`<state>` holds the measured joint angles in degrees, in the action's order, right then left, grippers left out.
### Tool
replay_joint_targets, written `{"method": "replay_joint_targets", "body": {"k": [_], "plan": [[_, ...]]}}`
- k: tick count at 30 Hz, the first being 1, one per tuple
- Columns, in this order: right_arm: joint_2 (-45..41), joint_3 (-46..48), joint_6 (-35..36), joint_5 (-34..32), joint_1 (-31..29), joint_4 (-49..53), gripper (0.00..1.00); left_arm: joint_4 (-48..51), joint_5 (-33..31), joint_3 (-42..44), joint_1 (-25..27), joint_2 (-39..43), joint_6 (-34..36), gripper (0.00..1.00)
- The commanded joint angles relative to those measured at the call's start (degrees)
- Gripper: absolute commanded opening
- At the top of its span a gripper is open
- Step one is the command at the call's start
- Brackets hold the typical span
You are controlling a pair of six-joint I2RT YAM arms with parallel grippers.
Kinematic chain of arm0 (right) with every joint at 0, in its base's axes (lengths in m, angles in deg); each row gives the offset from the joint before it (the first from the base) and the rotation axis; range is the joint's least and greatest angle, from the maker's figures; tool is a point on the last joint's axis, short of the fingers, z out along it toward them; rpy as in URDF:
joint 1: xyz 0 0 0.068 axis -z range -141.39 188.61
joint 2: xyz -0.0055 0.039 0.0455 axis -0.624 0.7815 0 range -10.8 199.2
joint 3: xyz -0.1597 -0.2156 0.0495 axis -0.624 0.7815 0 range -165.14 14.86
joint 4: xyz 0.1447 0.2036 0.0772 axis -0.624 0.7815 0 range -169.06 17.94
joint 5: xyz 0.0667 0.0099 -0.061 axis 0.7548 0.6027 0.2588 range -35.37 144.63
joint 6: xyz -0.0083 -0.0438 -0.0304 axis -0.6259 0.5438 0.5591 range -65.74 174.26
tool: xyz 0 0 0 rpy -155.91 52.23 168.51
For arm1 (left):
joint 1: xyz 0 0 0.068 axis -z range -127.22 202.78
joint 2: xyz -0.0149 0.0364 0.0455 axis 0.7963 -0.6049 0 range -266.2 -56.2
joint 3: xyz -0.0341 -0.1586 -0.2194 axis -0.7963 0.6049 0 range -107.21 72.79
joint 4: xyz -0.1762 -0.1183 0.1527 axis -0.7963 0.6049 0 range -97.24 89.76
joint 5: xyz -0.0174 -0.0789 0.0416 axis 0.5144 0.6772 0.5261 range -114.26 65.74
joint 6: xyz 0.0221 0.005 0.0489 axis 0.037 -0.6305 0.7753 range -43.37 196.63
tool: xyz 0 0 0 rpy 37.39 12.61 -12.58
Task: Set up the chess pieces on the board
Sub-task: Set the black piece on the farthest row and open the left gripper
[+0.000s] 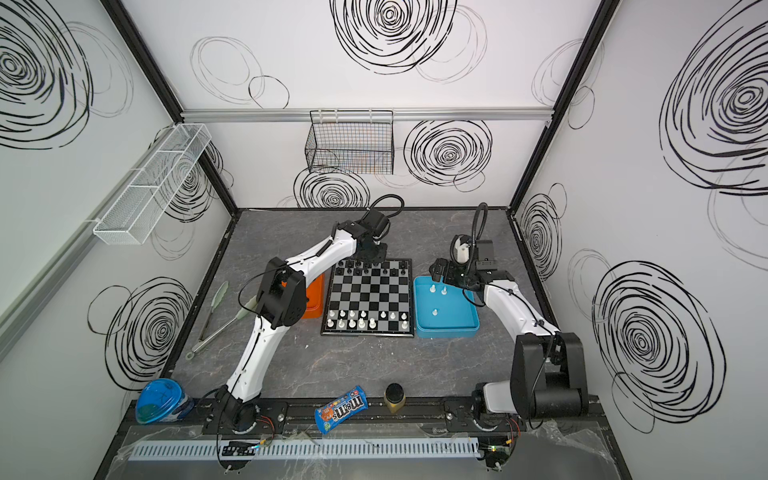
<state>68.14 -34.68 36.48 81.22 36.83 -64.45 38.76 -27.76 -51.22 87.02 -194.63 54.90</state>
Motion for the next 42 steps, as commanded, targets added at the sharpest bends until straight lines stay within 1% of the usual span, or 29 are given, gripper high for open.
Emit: {"method": "replay_joint_targets", "body": {"k": [1, 15, 19, 28, 42], "plan": [[-0.93, 0.69, 0.49, 0.08, 0.29, -1.63, 1.00, 2.68, 0.41, 1.13, 0.73, 1.67, -0.82, 0.18], [-1.06, 0.98, 0.55, 0.14, 0.29, -1.66, 1.00, 1.73, 0.15, 1.40, 0.85, 1.42, -0.67, 0.18], [-1.01, 1.02, 0.52, 0.02, 0.24, -1.68, 1.00, 1.70, 0.12, 1.40, 0.83, 1.39, -0.67, 0.20], [-0.98, 1.00, 0.53, 0.09, 0.29, -1.62, 1.00, 1.72, 0.07, 1.40, 0.83, 1.50, -0.68, 0.28], [-1.06, 0.78, 0.49, 0.09, 0.29, -1.60, 1.00, 1.73, -0.46, 0.86, 0.74, 2.99, -0.82, 0.33]]}}
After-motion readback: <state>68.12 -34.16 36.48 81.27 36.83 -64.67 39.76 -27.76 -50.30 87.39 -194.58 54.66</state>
